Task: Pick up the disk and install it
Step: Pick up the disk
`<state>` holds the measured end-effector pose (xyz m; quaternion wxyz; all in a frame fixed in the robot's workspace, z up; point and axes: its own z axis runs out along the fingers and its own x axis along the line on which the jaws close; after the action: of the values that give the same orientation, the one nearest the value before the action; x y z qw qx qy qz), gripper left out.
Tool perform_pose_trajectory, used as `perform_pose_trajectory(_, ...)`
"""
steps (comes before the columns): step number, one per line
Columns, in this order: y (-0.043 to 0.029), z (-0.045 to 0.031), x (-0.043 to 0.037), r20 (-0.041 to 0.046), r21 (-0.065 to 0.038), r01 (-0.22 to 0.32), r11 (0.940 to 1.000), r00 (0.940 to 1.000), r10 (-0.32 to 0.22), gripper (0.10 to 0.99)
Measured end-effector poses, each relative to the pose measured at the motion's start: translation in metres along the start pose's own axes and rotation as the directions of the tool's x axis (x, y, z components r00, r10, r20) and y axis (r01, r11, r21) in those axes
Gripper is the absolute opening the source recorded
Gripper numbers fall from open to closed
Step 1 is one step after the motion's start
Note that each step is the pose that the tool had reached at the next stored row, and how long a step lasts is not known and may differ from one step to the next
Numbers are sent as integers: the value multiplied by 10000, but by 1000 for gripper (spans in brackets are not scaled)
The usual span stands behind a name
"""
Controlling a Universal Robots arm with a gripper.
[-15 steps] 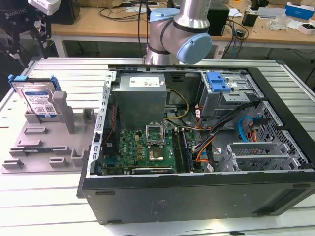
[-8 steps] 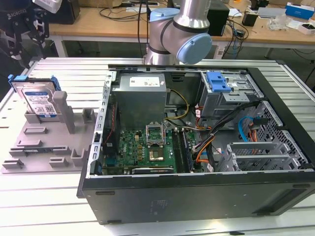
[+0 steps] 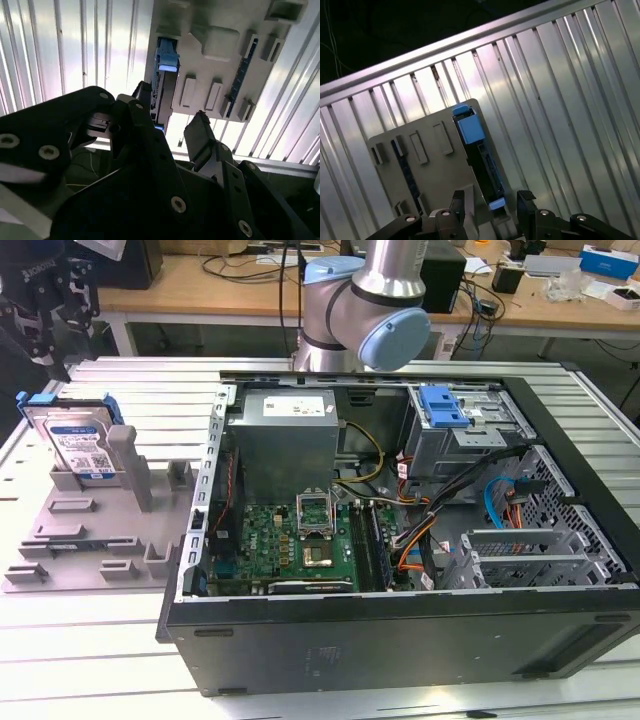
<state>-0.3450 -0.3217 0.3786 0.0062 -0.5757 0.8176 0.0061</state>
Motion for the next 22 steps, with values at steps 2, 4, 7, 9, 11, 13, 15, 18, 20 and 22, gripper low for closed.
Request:
perform_pose_trajectory(2, 1, 4, 0, -7, 4, 354, 9994, 9994, -354, 541)
perform_pose_trajectory(4, 1, 8, 0, -11, -2, 754, 9972, 9972, -754, 541)
perform_pose_trajectory(7, 1, 17, -1, -11, -14, 1484, 9889, 9889, -1484, 541)
perform_pose_trajectory(9, 1, 22, -1, -11, -22, 1876, 9823, 9823, -1876, 541)
perform_pose_trajectory(11, 1, 26, -1, -11, -28, 2243, 9745, 9745, -2243, 541)
perform_pose_trajectory(13, 1, 30, -2, -10, -36, 2770, 9609, 9609, -2770, 541)
perform_pose_trajectory(15, 2, 30, -2, -18, -38, 2908, 9568, 9568, -2908, 541)
perform_pose_trajectory(18, 2, 30, -3, -21, -39, 2903, 9569, 9569, -2903, 541)
perform_pose_trajectory(20, 8, 33, -19, -38, -38, 2879, 9577, 9577, -2879, 541)
perform_pose_trajectory(22, 29, 41, -67, -83, -36, 2882, 9576, 9575, -2883, 541)
